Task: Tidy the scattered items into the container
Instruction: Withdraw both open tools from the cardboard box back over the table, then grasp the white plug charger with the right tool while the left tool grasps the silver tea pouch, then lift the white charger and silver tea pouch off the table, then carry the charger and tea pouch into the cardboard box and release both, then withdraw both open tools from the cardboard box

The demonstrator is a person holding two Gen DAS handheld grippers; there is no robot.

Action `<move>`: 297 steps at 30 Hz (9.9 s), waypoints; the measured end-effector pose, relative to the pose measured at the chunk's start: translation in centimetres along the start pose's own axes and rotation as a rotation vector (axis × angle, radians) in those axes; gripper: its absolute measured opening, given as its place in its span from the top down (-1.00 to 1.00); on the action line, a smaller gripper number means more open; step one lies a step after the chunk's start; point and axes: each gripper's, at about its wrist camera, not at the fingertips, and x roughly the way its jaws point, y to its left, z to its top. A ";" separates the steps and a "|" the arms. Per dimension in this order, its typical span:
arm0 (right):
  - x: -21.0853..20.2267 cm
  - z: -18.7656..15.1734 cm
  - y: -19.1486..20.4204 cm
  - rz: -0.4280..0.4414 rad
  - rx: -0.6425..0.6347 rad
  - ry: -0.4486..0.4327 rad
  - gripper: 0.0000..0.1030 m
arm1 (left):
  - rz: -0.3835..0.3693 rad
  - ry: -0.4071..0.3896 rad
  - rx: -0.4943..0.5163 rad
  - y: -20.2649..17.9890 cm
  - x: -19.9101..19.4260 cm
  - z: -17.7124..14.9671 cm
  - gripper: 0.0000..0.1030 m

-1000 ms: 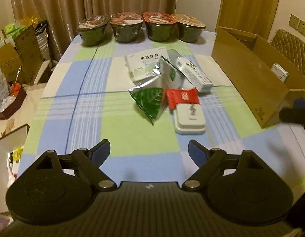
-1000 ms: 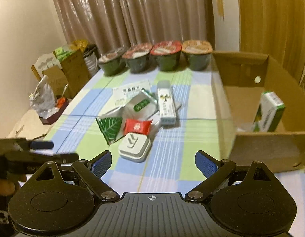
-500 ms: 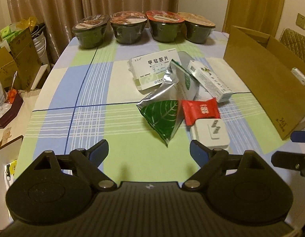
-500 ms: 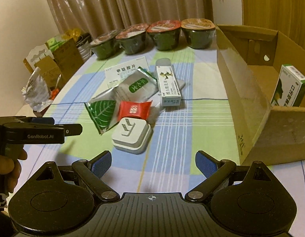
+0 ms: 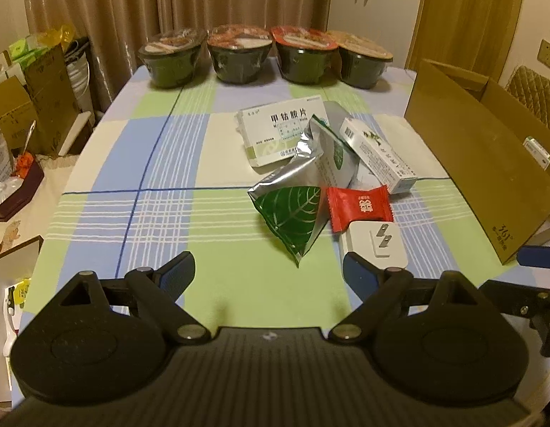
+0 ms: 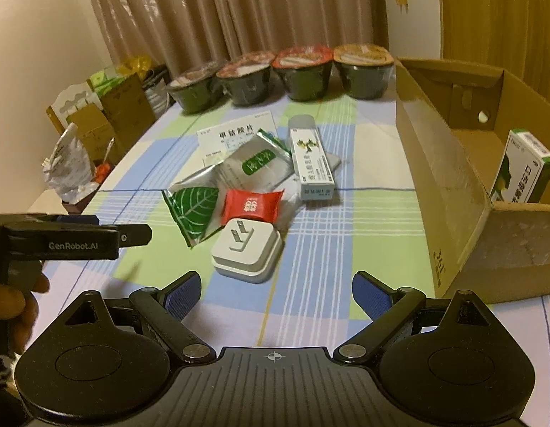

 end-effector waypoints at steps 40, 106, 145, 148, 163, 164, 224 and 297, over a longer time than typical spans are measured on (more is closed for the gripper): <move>12.8 0.8 3.0 -0.099 0.011 0.029 -0.39 | -0.116 0.036 0.255 1.5 7.1 5.5 -0.74; 6.1 -2.6 -1.8 -0.098 -0.012 0.067 -0.35 | -0.341 0.507 0.339 -0.6 10.3 3.7 -0.11; -0.2 -0.2 -0.6 -0.109 -0.045 0.000 -0.35 | -0.316 0.440 0.334 -2.6 2.8 3.6 0.00; -1.3 0.2 -0.7 -0.113 -0.046 -0.017 -0.35 | -0.316 0.427 0.337 -3.1 1.7 3.8 0.00; -7.0 1.1 -1.9 -0.147 -0.036 -0.086 -0.35 | -0.324 0.358 0.372 -6.4 -3.6 4.9 0.00; -7.3 1.1 -2.0 -0.149 -0.035 -0.089 -0.35 | -0.325 0.354 0.374 -6.6 -3.8 4.9 0.00; -9.8 10.5 -21.8 -0.320 0.014 -0.115 -0.35 | -0.490 0.240 0.155 -29.4 4.3 16.5 0.00; -13.2 5.3 -9.9 -0.127 0.007 -0.148 -1.00 | -0.182 0.112 0.059 -10.0 -5.2 5.4 -0.67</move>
